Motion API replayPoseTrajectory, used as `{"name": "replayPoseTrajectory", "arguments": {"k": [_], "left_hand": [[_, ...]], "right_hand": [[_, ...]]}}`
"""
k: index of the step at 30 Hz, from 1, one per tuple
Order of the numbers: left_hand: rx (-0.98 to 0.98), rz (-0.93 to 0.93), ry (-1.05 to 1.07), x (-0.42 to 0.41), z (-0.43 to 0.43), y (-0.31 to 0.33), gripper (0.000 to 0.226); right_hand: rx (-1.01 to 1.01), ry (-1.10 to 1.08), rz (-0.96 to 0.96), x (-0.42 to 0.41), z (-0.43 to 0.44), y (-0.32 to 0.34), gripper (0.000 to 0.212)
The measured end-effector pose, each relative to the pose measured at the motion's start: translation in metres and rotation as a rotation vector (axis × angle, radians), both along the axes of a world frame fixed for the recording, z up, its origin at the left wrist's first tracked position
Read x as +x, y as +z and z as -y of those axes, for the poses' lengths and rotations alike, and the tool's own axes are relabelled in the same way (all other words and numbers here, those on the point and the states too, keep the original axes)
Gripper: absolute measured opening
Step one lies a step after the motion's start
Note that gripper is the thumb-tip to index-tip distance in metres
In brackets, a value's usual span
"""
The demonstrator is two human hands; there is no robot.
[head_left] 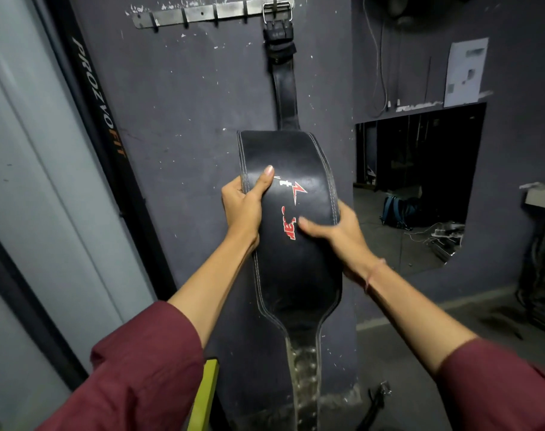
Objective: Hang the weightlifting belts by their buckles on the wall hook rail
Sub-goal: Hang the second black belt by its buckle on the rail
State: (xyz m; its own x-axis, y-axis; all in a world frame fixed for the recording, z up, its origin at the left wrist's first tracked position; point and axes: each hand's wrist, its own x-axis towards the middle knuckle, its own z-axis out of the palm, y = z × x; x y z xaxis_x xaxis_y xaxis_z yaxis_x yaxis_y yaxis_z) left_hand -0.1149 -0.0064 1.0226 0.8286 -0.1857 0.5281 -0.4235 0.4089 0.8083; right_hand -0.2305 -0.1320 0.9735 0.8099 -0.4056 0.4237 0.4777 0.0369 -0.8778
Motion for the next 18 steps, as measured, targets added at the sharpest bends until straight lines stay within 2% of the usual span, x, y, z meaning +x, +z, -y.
{"name": "replayPoseTrajectory", "arguments": {"k": [3,6,8,10,13,18], "left_hand": [[0.074,0.025,-0.009,-0.001,-0.003,0.014,0.043],[0.18,0.085,-0.042,-0.005,-0.011,0.027,0.025],[0.246,0.147,-0.011,-0.009,-0.018,0.024,0.025],[0.272,0.171,0.045,-0.014,-0.025,0.006,0.028],[0.278,0.162,0.091,-0.03,-0.029,-0.038,0.019],[0.371,0.037,-0.019,-0.047,-0.038,-0.107,0.02]], "right_hand": [[0.044,-0.021,0.047,0.008,-0.002,0.042,0.045],[0.037,-0.114,0.083,0.006,-0.006,0.051,0.043],[0.034,-0.144,0.112,0.007,-0.009,0.053,0.042],[0.045,-0.161,0.131,0.009,-0.011,0.058,0.041],[0.054,-0.187,0.148,0.011,-0.011,0.069,0.037],[0.042,-0.212,0.128,0.009,-0.006,0.075,0.035]]}}
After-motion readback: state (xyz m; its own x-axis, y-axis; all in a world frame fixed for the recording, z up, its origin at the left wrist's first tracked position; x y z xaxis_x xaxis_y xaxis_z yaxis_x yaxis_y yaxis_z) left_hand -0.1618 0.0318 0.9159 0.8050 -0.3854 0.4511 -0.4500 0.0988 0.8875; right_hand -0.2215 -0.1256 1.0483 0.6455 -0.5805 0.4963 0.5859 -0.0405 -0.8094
